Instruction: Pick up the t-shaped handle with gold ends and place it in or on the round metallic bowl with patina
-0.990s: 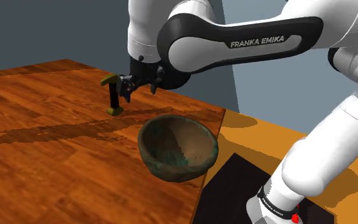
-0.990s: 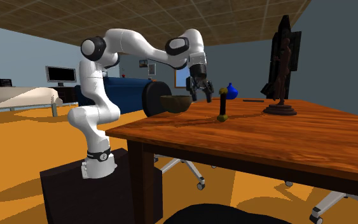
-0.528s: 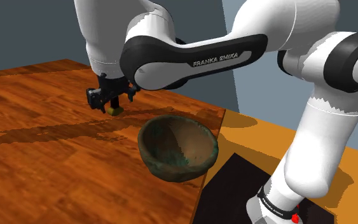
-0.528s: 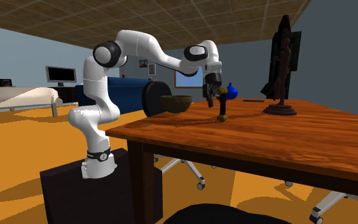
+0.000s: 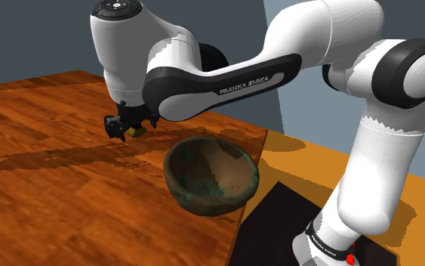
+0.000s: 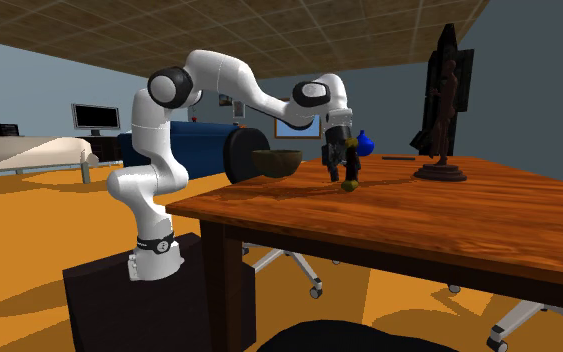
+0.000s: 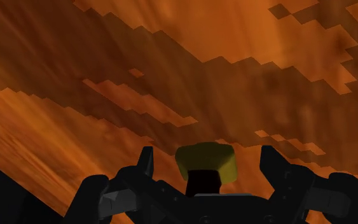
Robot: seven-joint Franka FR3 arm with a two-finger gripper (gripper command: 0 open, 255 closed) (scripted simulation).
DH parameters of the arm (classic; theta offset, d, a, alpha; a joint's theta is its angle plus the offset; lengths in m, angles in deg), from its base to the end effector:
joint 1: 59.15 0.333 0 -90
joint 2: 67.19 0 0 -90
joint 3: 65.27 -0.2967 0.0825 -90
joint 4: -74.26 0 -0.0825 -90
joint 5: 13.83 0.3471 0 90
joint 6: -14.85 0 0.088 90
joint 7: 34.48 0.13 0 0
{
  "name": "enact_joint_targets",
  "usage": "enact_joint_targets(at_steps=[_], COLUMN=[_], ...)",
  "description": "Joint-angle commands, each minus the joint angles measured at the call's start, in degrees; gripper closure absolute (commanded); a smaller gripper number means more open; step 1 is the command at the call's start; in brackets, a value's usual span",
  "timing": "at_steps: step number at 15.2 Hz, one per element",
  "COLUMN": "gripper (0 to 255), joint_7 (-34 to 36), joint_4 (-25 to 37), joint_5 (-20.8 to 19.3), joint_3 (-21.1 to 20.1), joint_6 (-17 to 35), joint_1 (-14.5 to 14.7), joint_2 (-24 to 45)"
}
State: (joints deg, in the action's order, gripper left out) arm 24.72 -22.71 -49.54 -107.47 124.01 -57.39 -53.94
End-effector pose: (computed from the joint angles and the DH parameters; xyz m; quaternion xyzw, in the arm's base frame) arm 0.4802 0.3455 0.4697 0.9748 -0.0431 0.1858 0.1156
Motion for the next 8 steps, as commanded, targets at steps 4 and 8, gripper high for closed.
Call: enact_joint_targets(at_steps=[4, 8], gripper=[0, 255], joint_7=[0.02, 0.02], joint_4=[-0.14, -0.14], joint_5=[-0.10, -0.09], joint_3=[0.06, 0.06], joint_6=[0.24, 0.23], joint_1=[-0.06, -0.06], joint_2=[0.07, 0.07])
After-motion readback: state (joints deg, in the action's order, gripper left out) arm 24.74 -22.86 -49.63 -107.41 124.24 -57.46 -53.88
